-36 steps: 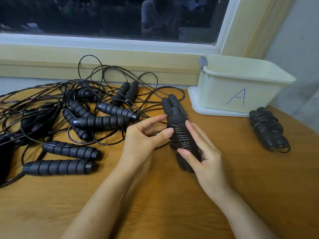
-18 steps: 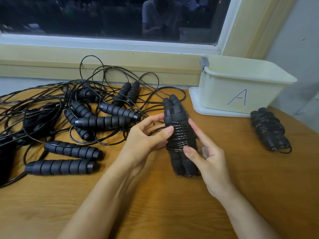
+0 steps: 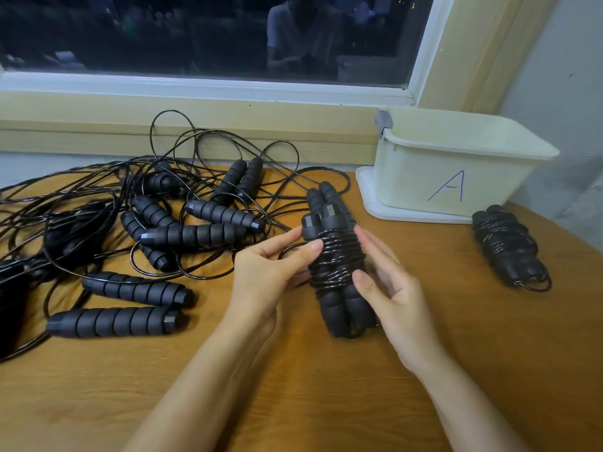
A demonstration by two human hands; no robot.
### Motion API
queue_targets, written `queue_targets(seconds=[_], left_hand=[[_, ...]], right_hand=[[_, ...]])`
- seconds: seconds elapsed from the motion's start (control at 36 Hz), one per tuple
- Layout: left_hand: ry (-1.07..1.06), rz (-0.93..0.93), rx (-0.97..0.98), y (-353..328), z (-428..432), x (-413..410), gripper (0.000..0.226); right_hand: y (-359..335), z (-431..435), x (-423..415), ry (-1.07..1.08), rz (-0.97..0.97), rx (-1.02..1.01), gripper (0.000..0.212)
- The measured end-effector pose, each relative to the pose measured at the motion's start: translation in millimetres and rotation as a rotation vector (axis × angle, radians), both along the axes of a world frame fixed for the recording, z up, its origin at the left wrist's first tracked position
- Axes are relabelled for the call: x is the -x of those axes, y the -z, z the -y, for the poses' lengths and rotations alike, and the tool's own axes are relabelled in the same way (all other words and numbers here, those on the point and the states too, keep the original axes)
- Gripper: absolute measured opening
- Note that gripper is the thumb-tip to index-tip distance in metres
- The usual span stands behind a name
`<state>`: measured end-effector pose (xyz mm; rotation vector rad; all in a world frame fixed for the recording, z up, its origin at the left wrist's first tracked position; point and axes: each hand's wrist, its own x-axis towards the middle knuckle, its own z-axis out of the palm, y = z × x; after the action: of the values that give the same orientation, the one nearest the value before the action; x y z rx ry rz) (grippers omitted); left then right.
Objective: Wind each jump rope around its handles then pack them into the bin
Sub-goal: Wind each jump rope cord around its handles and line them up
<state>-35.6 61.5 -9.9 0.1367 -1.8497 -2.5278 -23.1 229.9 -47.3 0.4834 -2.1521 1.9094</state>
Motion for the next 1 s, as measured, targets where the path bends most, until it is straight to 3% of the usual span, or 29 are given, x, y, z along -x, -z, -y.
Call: queue_targets(seconds=[0.08,0.19,0.28,0.36,0.44,0.56,0.64,0.78,0.92,1.0], left_hand=[[-0.078,-0.018,0.013,5.2,-6.5,-0.9,0.053],[-0.124,-0.052,0.013,7.5,-13.5,-4.0,0.05],[-0.112,-0.091,0.048,9.3,-19.3,-6.7,0.04],[-0.099,-0.149,0.131,15.2,-23.0,-8.8,0.037],[-0.055,-0.243,0.243,19.0,-26.8,-9.1,0.04],[-0.037,-0.381,0.668,23.2,-27.1,-10.2,0.04],[0.047,-0.42,0.907,22.0,-23.8,-13.2,0.07],[-0.021,-0.668,1.239,14.1,-16.9,-19.3,0.035],[-0.07,-0.869,1.179,14.5,-8.5,-32.6,0.023],[-0.04,-0.762,0.98,10.8,-7.0,-46.0,0.02]], right_hand=[[1.8,7.7,-2.6,0.16,-0.184,-0.201,0.047],[4.3,21.3,-9.6,0.297,-0.269,-0.508,0.053],[5.7,30.2,-13.1,0.438,-0.282,-0.844,0.088],[5.3,32.7,-11.7,0.518,-0.238,-0.979,0.12],[6.2,27.6,-9.5,0.556,-0.237,-1.026,0.122],[6.3,22.7,-9.8,0.539,-0.187,-0.969,0.106],[5.3,19.6,-11.4,0.512,-0.146,-0.893,0.09],[-5.7,15.2,-21.0,0.5,-0.143,-0.825,0.085],[-17.1,9.8,-38.9,0.478,-0.175,-0.841,0.081],[-21.6,9.2,-50.9,0.445,-0.225,-0.85,0.082]])
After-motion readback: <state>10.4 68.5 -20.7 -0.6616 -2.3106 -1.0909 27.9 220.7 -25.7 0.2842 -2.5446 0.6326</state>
